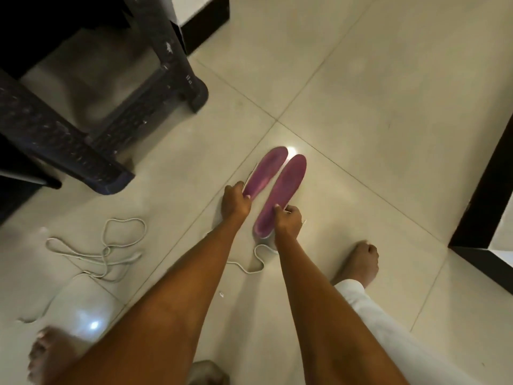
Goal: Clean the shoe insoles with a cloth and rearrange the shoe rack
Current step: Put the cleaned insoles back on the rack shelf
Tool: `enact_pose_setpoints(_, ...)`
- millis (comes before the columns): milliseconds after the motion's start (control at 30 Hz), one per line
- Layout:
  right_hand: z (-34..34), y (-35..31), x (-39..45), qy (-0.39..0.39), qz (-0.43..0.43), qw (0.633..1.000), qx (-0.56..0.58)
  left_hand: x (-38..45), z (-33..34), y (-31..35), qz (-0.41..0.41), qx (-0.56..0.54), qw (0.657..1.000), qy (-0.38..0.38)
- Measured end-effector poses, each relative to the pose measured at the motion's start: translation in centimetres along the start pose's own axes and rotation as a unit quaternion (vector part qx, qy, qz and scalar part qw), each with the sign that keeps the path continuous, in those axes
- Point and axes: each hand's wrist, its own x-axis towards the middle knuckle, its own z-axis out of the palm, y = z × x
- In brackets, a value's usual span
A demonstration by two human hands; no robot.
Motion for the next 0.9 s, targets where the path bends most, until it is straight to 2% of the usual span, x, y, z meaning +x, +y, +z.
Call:
enact_pose_setpoints(33,-1.0,-0.8,-1.4,0.008,0.005,1.000,-0.022,-0.7,-0.9,0.3,-0.004,-0.027,1.000,0.001)
enact_pose_setpoints(133,-1.9,-4.1,-6.5,-0.032,-0.045,0.998,0.003,-4.1,-5.4,1.2,-0.021,-0.115,0.993,0.001)
enact_pose_setpoints(267,-3.1,-7.0,-13.0,-0.106,-0.071,0.992,0.019,-9.8,-12.6,2.2,-0.065,-0.251,0.966,0.018)
enact_pose_setpoints(433,-3.7,-9.6,-24.5,-0.209,-0.138,0.968,-0.018,-18.0,-22.5,0.3,-0.093,-0.307,0.947,0.025)
enact_pose_setpoints(533,-3.4,-10.5,-31.4,-0.248,-0.194,0.948,-0.044,-22.9,-27.8,-1.5,-0.073,-0.360,0.925,0.094)
enact_pose_setpoints(633,-2.2,-11.4,-38.1,-0.293,-0.231,0.927,-0.039,-27.2,-32.9,-3.5,-0.046,-0.369,0.909,0.188)
enact_pose_setpoints(733,-0.5,-12.6,-43.6,-0.317,-0.269,0.908,-0.054,-30.6,-37.5,-5.5,-0.056,-0.398,0.877,0.262)
enact_pose_setpoints(800,0.4,-13.7,-47.7,-0.338,-0.288,0.894,-0.056,-32.8,-40.8,-7.0,-0.068,-0.422,0.854,0.297)
enact_pose_setpoints(900,1.9,-15.5,-53.6,-0.354,-0.314,0.879,-0.053,-35.3,-46.2,-9.0,-0.057,-0.425,0.841,0.329)
